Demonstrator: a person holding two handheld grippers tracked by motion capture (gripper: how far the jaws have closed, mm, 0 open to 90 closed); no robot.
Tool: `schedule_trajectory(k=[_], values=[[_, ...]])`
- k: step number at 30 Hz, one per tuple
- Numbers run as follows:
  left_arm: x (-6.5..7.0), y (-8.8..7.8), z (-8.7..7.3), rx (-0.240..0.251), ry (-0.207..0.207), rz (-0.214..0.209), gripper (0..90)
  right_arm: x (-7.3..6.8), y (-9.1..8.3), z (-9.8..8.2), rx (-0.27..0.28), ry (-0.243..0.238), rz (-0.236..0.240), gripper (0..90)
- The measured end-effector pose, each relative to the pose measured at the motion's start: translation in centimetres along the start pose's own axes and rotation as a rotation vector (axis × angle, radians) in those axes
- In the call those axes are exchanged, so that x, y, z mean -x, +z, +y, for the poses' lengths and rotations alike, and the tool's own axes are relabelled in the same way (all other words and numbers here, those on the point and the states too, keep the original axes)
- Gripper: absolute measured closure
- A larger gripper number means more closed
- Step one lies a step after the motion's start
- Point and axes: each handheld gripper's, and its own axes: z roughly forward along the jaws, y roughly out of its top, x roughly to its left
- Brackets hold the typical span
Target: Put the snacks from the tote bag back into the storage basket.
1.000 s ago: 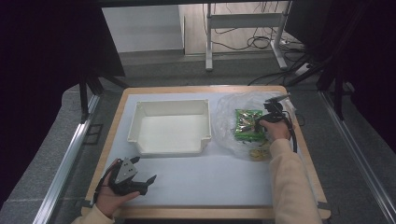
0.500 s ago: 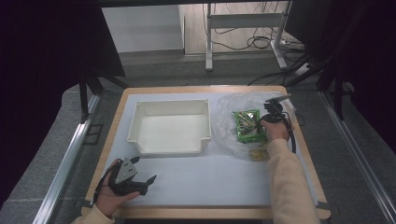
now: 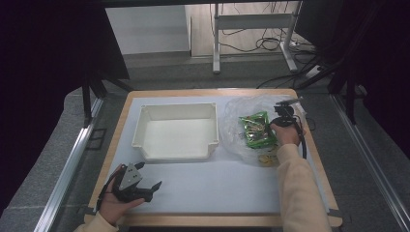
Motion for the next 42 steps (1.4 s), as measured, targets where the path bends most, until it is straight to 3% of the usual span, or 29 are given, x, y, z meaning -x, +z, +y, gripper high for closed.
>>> schedule_trajectory(k=[11, 21, 24, 42], values=[[0.0, -0.1, 0.0, -0.004, 0.007, 0.000, 10.9, 0.2, -2.3, 0.0, 0.044, -0.016, 0.017, 90.0], [0.0, 0.0, 0.0, 0.000, 0.002, 0.003, 10.9, 0.2, -1.8, -0.1, 0.025, -0.029, 0.024, 90.0], [0.0, 0.0, 0.0, 0.001, 0.000, 0.002, 10.9, 0.1, -2.0, 0.0, 0.041, -0.028, 0.022, 90.0], [0.1, 0.0, 0.1, -0.003, 0.008, 0.003, 10.8, 1.6, -6.3, -0.4, 0.132, -0.017, 0.044, 90.0]])
